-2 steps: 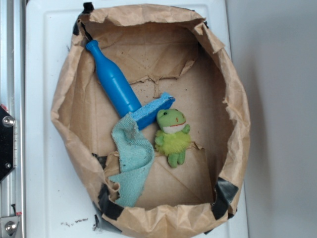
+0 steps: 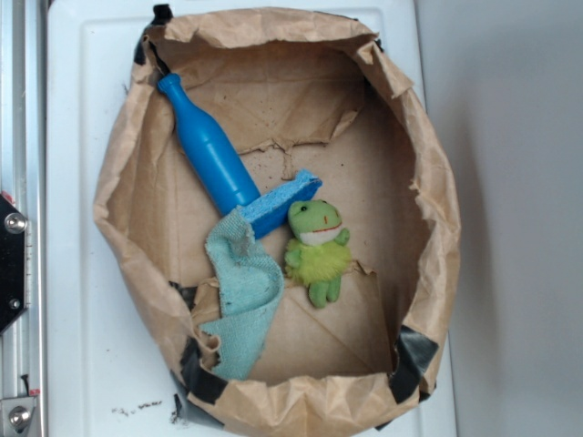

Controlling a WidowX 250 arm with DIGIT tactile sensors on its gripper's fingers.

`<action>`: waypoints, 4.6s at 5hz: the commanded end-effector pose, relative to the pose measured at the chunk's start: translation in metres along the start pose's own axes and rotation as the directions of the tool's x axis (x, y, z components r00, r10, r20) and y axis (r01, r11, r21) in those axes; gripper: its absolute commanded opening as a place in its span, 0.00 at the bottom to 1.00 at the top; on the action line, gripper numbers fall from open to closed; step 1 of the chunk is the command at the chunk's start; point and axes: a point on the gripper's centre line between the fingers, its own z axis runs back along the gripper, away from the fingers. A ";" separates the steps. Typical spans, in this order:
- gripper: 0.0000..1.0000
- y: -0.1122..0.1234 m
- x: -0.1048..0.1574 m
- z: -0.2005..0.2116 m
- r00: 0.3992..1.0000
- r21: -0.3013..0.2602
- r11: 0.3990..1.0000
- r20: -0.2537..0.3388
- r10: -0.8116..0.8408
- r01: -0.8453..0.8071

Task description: Grab the blue bottle.

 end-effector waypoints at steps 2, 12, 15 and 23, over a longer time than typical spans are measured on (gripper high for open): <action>1.00 0.033 0.139 -0.052 0.996 -0.020 0.998 0.055 0.068 -0.067; 1.00 0.094 0.227 -0.100 0.694 0.160 0.701 0.106 -0.712 0.695; 1.00 0.092 0.138 -0.046 0.605 0.107 0.612 0.099 -0.790 0.783; 1.00 0.090 0.164 -0.172 0.360 0.110 0.352 -0.061 -0.931 0.929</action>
